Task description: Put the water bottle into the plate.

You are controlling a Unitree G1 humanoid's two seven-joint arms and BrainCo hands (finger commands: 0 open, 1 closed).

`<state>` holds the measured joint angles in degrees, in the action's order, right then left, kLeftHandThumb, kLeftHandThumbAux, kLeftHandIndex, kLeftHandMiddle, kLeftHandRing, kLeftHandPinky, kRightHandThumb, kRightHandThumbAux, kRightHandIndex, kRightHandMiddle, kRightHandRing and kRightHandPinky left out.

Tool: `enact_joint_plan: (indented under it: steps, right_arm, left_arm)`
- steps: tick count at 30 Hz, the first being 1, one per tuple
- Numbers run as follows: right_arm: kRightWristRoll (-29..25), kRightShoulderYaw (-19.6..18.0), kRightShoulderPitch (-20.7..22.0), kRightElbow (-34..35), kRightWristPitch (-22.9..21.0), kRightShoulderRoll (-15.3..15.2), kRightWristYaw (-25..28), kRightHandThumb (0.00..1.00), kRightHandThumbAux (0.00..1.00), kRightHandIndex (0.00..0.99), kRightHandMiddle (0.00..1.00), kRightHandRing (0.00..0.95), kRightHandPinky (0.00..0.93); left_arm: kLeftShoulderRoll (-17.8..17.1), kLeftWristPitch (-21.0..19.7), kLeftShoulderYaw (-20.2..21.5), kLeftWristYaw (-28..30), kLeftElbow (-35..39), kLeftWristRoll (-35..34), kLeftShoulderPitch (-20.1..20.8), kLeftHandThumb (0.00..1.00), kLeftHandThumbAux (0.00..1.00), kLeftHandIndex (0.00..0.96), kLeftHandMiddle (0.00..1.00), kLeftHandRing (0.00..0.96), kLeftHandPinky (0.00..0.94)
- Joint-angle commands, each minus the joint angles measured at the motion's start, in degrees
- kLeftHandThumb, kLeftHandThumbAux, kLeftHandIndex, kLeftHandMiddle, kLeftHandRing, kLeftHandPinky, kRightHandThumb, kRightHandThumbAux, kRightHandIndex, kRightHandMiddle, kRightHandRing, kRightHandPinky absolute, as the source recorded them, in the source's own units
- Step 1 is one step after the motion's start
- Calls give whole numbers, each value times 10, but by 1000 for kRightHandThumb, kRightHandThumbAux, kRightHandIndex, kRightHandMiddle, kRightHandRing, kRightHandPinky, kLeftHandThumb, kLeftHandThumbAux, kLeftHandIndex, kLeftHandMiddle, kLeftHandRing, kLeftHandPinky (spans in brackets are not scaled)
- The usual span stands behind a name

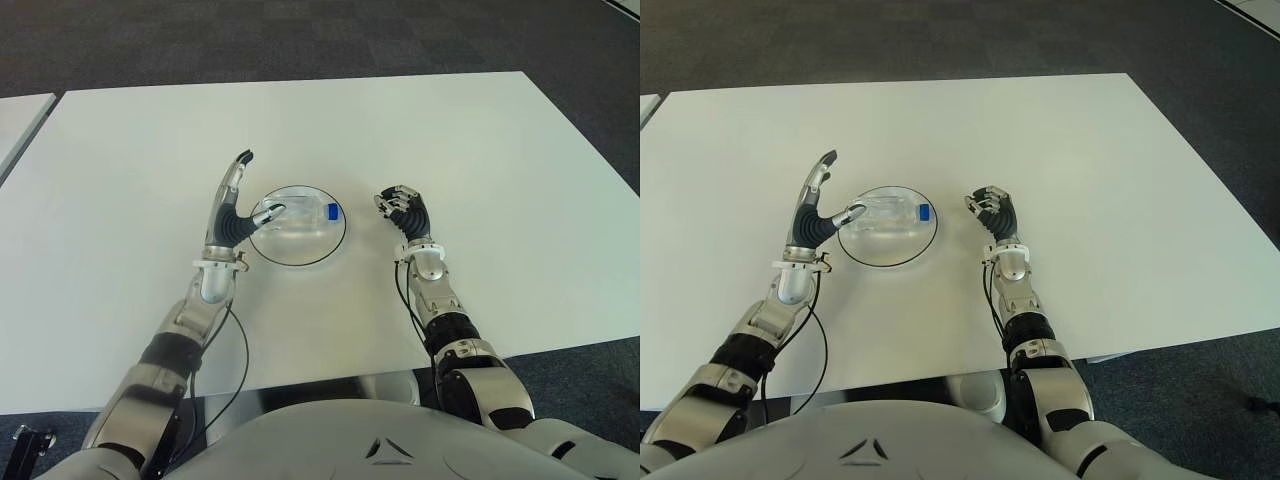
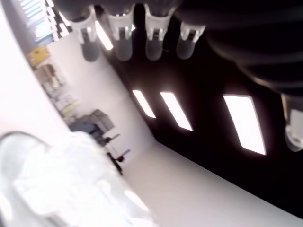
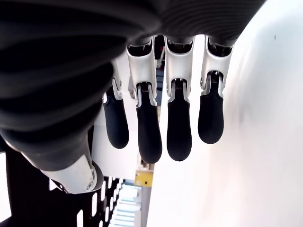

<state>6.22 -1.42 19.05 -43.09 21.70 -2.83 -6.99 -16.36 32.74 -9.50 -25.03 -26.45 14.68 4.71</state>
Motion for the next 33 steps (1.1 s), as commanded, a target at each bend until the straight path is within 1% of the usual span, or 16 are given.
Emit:
enact_joint_plan:
  steps: [1,5,7,9,13,14,15,16,18,21,22,24,27,33]
  right_arm:
    - [-8,-1,-14,-1,17,4,6,697,735,428,532,539,550]
    - [-9,-1,-21,-5,38,4,8,694,737,427,529,540,552]
    - [-5,-1,-25,-10,53,3,4,693,738,427,529,541,553]
    - [0,0,-27,-14,64,3,-1,691,738,428,528,539,551]
    - [5,2,-33,-23,82,2,-8,691,738,428,529,538,550]
    - [6,2,-34,-26,89,3,-11,690,738,428,530,538,551]
    - [6,2,-35,-27,95,4,-13,691,737,429,532,540,554]
    - [6,2,-37,-31,102,4,-15,693,737,429,537,545,562]
    - [5,2,-39,-36,112,5,-18,695,735,430,547,554,574]
    - [2,1,-41,-46,126,7,-20,697,734,431,556,561,582]
    - [1,0,-40,-49,129,8,-21,698,733,431,561,566,588]
    - [-1,-1,-37,-54,133,9,-21,700,733,432,568,572,594]
    - [-6,-5,-33,-65,144,12,-19,701,731,433,576,578,593]
    - [-12,-10,-29,-90,175,16,-18,702,730,434,588,582,587]
  left_arm:
    - [24,-22,29,-3,13,-4,-4,0,486,0,0,0,0]
    - [39,-22,46,-8,12,0,-12,0,515,0,0,0,0]
    - [43,-13,58,-10,4,-5,-25,0,523,0,0,0,0]
    - [48,-8,69,-10,-1,-9,-36,0,554,18,22,0,0]
    - [61,-6,78,-14,-3,-1,-40,0,578,38,44,8,0]
    - [66,-10,82,-23,-2,4,-40,0,584,43,50,11,0]
    - [72,-17,86,-29,0,6,-40,0,600,62,70,33,30]
    - [76,-19,88,-35,0,8,-41,0,638,101,109,77,89]
    - [85,-24,93,-40,1,7,-43,0,690,154,162,136,163]
    - [99,-26,99,-49,-4,5,-44,0,729,194,207,186,223]
    - [102,-27,101,-52,-5,4,-43,0,751,218,239,228,274]
    - [107,-29,104,-55,-6,4,-43,0,780,249,279,278,332]
    - [112,-32,108,-51,-14,2,-43,9,819,287,324,331,381]
    - [114,-19,108,-42,-45,4,-40,35,890,333,390,398,431]
